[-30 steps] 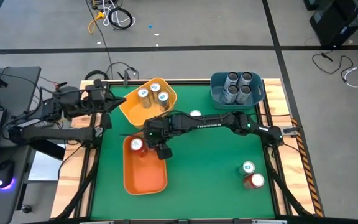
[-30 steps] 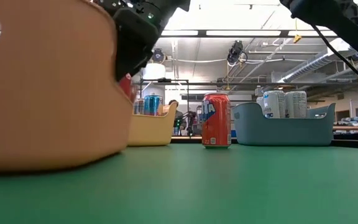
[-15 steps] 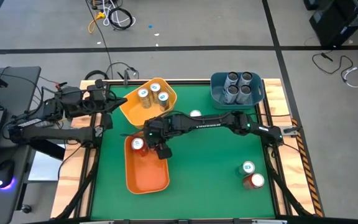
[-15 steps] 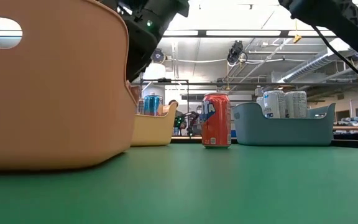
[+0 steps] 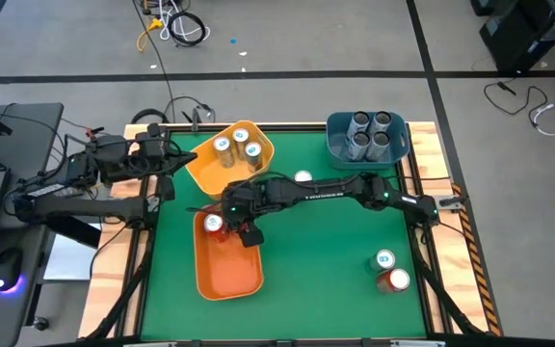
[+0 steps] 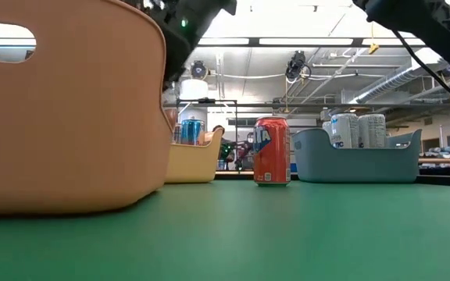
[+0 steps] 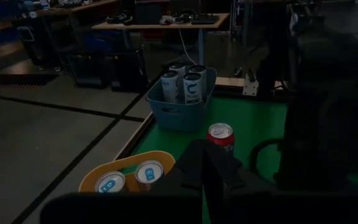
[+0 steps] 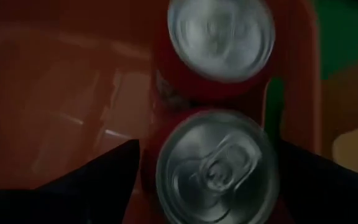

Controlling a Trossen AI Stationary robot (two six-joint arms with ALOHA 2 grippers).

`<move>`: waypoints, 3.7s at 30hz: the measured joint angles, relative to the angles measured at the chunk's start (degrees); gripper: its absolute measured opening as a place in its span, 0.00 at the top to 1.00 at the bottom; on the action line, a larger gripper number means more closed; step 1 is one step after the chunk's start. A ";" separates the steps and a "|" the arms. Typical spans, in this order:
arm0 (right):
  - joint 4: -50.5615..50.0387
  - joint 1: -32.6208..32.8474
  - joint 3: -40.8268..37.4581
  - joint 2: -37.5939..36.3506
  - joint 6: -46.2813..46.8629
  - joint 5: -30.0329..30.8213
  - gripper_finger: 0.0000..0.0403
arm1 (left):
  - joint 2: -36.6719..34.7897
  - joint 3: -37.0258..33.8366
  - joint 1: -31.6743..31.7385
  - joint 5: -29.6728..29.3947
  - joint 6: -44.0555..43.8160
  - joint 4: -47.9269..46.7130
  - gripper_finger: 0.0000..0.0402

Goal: Sort soda cans
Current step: Put the orange soda can into the orange bin

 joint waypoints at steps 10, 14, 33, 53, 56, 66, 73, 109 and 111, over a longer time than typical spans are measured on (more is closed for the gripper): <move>-2.57 0.22 1.68 -6.53 -2.12 1.86 0.17 | 0.00 0.00 0.00 0.00 0.01 -0.52 0.99; -7.81 -0.21 1.68 -12.38 -1.29 4.25 0.21 | 0.00 0.00 0.00 0.00 0.01 -1.00 0.99; -27.13 -17.08 -15.37 -35.14 4.91 2.78 0.91 | 4.28 -5.48 0.02 2.62 -0.42 1.86 1.00; 1.79 -16.81 -51.36 -43.61 12.78 -1.68 0.26 | 5.70 -6.01 0.02 3.72 -1.54 3.18 1.00; 1.53 -16.49 -52.36 -43.60 12.90 -1.61 0.12 | 5.85 -6.01 0.02 3.72 -1.69 2.65 1.00; 9.14 -17.61 -59.34 -42.94 12.84 -1.86 0.06 | 5.92 -6.01 0.02 3.66 -1.65 2.80 1.00; 12.83 -17.23 -61.90 -41.55 13.77 -1.79 0.10 | 6.17 -6.01 0.02 3.43 -1.62 2.83 1.00; 2.96 -2.62 -39.69 -40.29 13.40 -1.70 0.30 | 12.25 -7.10 -30.48 23.96 -38.33 -26.44 1.00; 3.05 -2.41 -39.69 -40.29 13.19 -1.70 0.30 | 12.61 -9.15 -33.21 24.06 -42.38 -24.18 1.00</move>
